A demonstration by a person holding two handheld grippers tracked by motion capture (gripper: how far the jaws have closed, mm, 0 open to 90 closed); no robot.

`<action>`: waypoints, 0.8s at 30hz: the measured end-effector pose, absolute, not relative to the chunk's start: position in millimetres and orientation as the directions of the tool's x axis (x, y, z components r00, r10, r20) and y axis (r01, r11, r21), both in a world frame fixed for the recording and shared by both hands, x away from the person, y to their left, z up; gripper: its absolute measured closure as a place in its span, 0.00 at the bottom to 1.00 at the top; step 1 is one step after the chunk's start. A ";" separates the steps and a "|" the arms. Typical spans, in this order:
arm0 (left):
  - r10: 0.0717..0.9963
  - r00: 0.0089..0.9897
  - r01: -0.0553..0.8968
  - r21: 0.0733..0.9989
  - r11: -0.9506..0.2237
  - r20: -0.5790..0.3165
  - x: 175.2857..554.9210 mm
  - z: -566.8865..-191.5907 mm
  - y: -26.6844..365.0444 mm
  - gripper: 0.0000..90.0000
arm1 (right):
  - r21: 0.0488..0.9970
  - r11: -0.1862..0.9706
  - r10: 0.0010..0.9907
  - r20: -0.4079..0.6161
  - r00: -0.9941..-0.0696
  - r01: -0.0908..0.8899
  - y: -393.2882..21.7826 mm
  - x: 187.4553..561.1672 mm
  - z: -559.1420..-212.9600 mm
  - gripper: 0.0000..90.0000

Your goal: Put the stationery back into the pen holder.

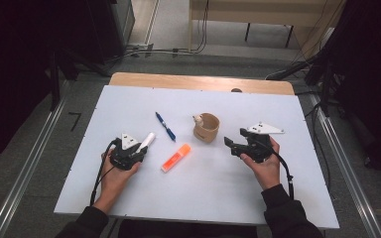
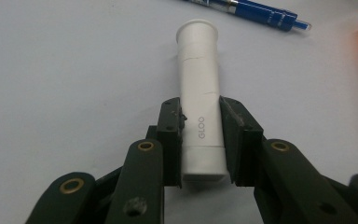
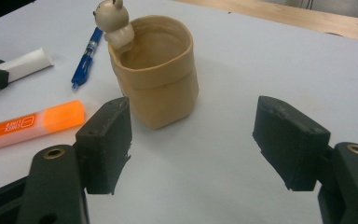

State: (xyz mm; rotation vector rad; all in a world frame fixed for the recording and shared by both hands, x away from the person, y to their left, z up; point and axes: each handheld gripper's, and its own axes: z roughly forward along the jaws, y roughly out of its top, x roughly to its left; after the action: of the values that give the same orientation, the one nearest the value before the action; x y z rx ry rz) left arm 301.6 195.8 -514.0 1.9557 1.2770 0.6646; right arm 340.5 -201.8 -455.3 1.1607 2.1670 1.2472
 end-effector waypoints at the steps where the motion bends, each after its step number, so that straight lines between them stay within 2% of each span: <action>1: 0.923 0.383 0.565 0.780 -0.270 0.042 301.6 -514.0 195.9 0.79 | 0.841 0.265 0.808 0.073 -0.585 0.471 -201.8 340.8 -455.6 0.28; 6: 0.923 0.383 0.570 0.779 -0.261 0.029 302.0 -513.6 196.9 0.79 | 0.837 0.266 0.815 0.071 -0.575 0.479 -201.4 341.7 -457.0 0.22; 24: 0.926 0.375 0.572 0.797 -0.192 -0.046 301.4 -508.1 203.6 0.80 | 0.837 0.266 0.814 0.071 -0.577 0.479 -200.1 341.3 -457.8 0.21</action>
State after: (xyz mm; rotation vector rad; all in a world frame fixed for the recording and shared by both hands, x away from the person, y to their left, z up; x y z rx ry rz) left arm 301.4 203.6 -508.1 1.8795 1.2978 0.5920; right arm 341.3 -200.1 -457.8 1.1748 2.1692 1.2308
